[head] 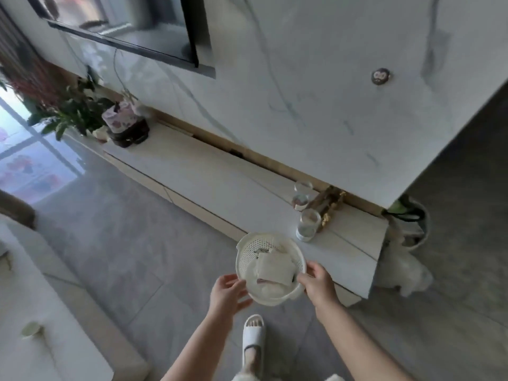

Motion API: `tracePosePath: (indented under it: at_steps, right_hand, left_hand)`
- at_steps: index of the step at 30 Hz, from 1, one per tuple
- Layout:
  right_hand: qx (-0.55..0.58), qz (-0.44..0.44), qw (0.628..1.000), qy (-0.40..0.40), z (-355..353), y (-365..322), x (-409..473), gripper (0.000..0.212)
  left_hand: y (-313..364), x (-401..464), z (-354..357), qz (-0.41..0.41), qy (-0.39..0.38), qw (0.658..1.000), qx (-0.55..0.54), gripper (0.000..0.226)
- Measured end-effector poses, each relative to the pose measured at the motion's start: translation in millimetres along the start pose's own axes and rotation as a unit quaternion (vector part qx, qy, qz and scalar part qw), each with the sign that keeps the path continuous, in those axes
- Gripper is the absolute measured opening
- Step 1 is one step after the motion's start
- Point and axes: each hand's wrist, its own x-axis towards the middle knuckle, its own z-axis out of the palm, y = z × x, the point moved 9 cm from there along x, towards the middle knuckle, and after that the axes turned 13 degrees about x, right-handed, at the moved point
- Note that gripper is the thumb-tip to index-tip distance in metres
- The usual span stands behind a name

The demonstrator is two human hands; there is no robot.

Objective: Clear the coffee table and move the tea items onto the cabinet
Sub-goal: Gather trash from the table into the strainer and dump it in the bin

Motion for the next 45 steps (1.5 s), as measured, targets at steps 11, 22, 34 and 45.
tracePosePath:
  at_steps: [11,22,34,45]
  right_hand:
    - [0.014,0.063,0.987,0.146,-77.7,19.5,115.0,0.042]
    - [-0.060,0.133,0.971,0.191,-146.0,88.7,256.9,0.043]
    - [-0.138,0.161,0.958,0.192,-190.9,142.6,365.3,0.042]
    - [-0.311,0.117,0.935,0.126,-184.8,122.5,388.3,0.044]
  left_hand:
    - [35.4,104.5,120.7,-0.041,-0.131,0.965,0.222,0.034]
    - [-16.8,194.1,228.9,-0.167,-0.192,0.942,0.219,0.051]
    - [-103.4,270.7,299.2,-0.245,-0.184,0.934,0.182,0.051]
    - [-109.4,281.9,316.9,-0.223,-0.164,0.936,0.217,0.046]
